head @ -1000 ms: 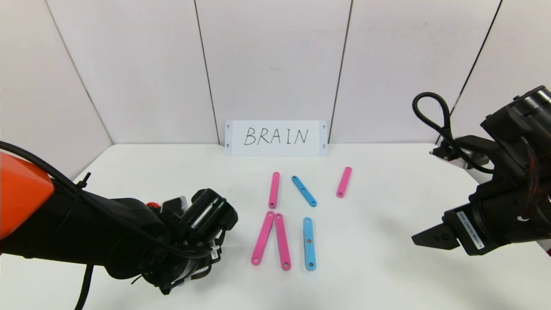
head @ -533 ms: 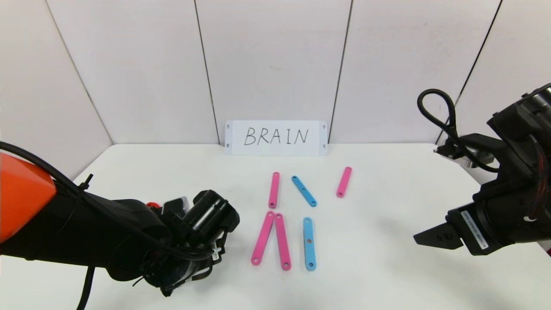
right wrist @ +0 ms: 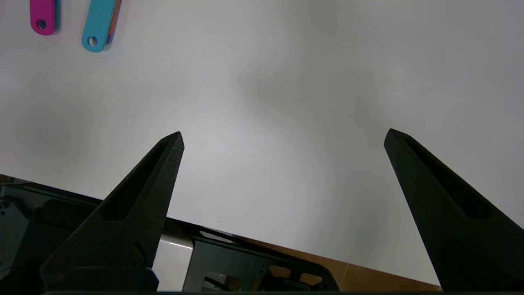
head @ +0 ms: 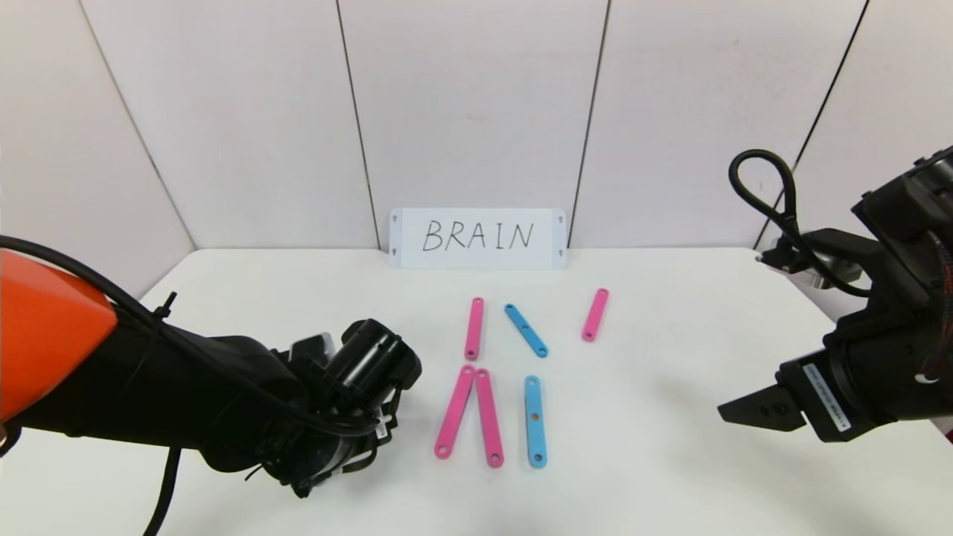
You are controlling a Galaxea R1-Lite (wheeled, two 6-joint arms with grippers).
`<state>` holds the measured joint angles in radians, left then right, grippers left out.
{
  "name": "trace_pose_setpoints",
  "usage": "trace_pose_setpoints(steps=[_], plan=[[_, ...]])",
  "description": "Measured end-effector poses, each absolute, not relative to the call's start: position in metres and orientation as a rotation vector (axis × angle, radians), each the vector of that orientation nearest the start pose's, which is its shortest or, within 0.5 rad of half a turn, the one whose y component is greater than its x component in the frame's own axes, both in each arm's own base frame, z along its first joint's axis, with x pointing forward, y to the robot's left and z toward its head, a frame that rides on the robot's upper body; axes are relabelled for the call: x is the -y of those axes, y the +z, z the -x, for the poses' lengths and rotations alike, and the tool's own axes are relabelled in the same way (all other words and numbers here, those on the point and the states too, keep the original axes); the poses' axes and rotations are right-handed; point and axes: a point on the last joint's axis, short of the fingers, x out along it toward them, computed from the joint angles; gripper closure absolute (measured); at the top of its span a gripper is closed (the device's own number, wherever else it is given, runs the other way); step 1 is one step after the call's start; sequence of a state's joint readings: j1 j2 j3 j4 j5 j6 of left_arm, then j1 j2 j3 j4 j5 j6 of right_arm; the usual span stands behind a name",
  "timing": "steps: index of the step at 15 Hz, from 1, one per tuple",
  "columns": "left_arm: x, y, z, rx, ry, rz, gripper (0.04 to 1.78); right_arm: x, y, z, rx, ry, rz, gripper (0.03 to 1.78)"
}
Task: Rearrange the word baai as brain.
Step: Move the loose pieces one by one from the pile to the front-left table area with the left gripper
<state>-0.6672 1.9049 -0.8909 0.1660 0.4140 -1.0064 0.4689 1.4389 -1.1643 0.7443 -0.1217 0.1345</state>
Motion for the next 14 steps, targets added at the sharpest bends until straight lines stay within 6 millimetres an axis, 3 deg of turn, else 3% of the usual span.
trace_pose_setpoints(steps=[14], plan=[[0.17, 0.093, -0.234, -0.944, 0.295, 0.323, 0.19, -0.09, 0.234, -0.183, -1.002, 0.246, 0.179, 0.1]])
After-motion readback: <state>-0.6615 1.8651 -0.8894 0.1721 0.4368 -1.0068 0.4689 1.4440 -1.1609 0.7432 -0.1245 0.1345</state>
